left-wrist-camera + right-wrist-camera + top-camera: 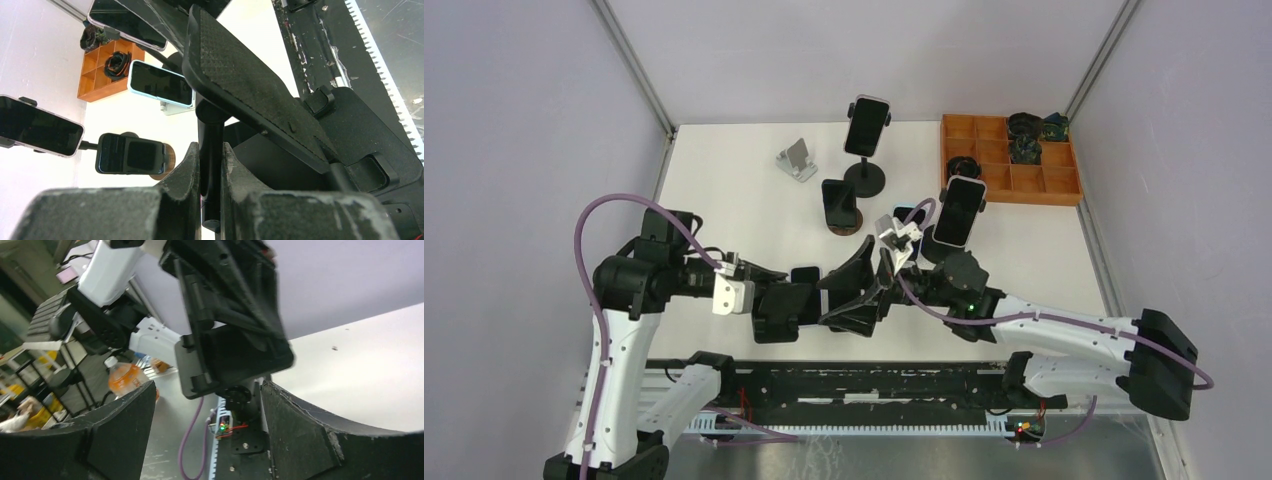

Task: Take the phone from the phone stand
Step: Place the phone stand at the center of the board.

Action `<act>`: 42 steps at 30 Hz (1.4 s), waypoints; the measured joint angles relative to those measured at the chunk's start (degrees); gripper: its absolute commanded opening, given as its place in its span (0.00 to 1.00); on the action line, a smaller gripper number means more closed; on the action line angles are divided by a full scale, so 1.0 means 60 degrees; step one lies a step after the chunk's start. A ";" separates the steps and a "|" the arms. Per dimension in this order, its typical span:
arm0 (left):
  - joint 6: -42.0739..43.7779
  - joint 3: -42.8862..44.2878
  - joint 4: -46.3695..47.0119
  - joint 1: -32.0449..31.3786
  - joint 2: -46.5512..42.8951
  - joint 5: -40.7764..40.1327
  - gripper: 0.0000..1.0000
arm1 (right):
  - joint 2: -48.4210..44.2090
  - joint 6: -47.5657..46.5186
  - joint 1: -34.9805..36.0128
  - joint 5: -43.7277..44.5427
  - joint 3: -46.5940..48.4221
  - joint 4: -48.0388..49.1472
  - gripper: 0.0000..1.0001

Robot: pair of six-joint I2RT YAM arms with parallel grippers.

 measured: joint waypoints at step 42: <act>0.0248 -0.0699 -0.0262 -0.0011 -0.0408 -0.1158 0.98 | 0.1231 -0.0444 -0.0146 -0.0397 0.0404 -0.1887 0.00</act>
